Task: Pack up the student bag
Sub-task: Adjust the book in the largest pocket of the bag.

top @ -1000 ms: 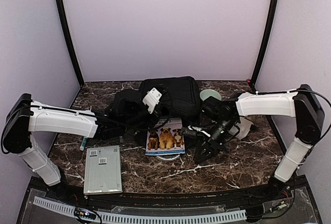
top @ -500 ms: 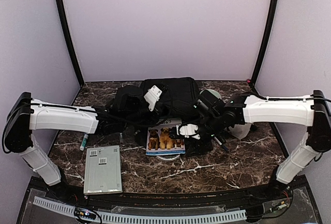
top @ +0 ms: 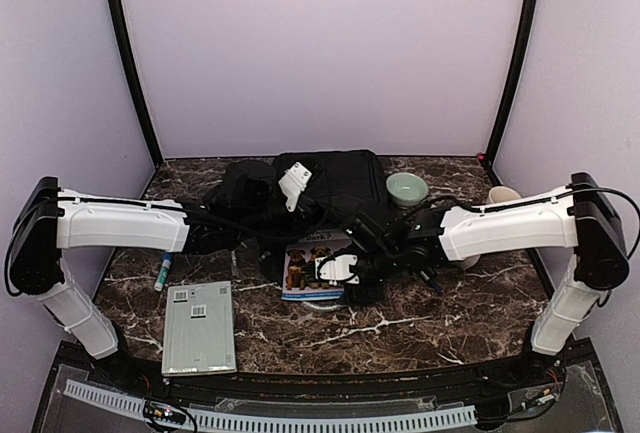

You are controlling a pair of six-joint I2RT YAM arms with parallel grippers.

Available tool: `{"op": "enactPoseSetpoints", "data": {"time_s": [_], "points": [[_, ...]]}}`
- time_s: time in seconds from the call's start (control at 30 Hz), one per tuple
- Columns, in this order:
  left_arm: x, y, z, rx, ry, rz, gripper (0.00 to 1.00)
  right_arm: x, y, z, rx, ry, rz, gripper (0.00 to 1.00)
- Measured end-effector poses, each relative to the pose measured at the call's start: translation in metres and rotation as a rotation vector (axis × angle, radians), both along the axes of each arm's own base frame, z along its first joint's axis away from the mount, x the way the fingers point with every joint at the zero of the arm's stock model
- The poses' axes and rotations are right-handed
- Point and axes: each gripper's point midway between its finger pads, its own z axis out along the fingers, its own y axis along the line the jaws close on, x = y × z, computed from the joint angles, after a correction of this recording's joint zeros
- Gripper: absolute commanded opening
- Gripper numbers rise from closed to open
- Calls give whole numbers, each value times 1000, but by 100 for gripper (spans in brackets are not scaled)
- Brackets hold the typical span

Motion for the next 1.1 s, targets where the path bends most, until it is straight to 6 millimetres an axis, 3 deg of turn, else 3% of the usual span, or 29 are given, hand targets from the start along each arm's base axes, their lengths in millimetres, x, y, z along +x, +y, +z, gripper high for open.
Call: {"op": "enactPoseSetpoints", "data": {"time_s": [0.2, 0.33, 0.53, 0.87, 1.1], "points": [[-2, -3, 2, 1, 19, -25, 0, 17, -3, -21, -45, -77, -33, 62], [-4, -5, 2, -1, 24, -38, 0, 28, -2, -28, -56, -117, -62, 50], [-8, -7, 1, 1, 42, -64, 0, 49, -1, -21, -15, -151, -131, 41], [-12, -14, 8, -25, 75, -105, 0, 102, -6, -3, 42, -316, -291, 31], [-14, -14, 6, -23, 88, -113, 0, 126, -9, -29, -2, -420, -364, 27]]}}
